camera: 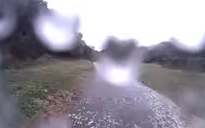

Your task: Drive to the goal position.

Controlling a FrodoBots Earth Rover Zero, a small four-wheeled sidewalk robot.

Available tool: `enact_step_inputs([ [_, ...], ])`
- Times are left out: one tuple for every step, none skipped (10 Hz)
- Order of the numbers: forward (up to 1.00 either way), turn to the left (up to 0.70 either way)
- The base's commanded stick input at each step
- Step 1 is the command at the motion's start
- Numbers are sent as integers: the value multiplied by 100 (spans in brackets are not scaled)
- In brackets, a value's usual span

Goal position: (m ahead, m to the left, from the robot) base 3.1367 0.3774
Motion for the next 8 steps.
enact_step_inputs([
  [70,0],
  [70,-28],
  [70,-28],
  [70,0],
  [70,0],
  [70,0],
  [70,0],
  [70,0],
])
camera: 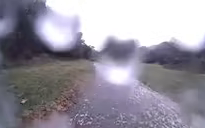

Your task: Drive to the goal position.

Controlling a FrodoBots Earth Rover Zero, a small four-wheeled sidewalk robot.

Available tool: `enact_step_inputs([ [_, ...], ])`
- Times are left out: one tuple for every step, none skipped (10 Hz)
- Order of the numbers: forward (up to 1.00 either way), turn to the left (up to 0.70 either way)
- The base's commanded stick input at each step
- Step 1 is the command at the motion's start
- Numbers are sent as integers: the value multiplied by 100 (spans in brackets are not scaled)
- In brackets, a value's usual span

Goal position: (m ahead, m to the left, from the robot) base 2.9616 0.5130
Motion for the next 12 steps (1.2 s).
enact_step_inputs([
  [70,0],
  [70,0],
  [70,0],
  [70,0],
  [70,0],
  [70,0],
  [70,0],
  [70,0],
  [70,0],
  [70,0],
  [70,0],
  [70,-28],
])
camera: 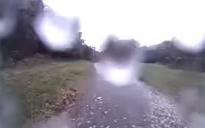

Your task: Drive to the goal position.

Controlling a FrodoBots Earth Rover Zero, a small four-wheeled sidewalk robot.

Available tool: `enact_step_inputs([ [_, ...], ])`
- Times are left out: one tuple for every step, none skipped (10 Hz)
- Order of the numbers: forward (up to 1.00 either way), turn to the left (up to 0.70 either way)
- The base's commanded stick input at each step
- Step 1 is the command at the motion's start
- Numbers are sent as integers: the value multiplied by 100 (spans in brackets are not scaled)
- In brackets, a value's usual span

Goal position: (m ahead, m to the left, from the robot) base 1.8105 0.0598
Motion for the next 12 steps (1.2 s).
enact_step_inputs([
  [70,-28],
  [70,-28],
  [70,-28],
  [70,-9],
  [70,-5],
  [70,-1],
  [70,0],
  [70,0],
  [70,-7],
  [70,-19],
  [70,-28],
  [70,-28],
])
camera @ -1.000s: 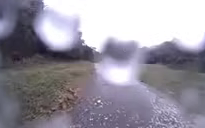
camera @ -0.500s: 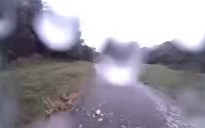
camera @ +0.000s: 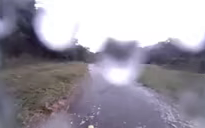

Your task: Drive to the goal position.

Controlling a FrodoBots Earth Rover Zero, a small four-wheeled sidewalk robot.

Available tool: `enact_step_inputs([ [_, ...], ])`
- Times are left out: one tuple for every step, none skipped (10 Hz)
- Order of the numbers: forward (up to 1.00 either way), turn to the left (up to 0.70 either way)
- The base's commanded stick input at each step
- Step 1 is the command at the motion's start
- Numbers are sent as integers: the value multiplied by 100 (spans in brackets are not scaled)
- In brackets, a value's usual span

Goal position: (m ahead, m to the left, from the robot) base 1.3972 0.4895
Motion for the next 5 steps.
enact_step_inputs([
  [70,-27],
  [70,-15],
  [70,-3],
  [70,0],
  [70,0],
])
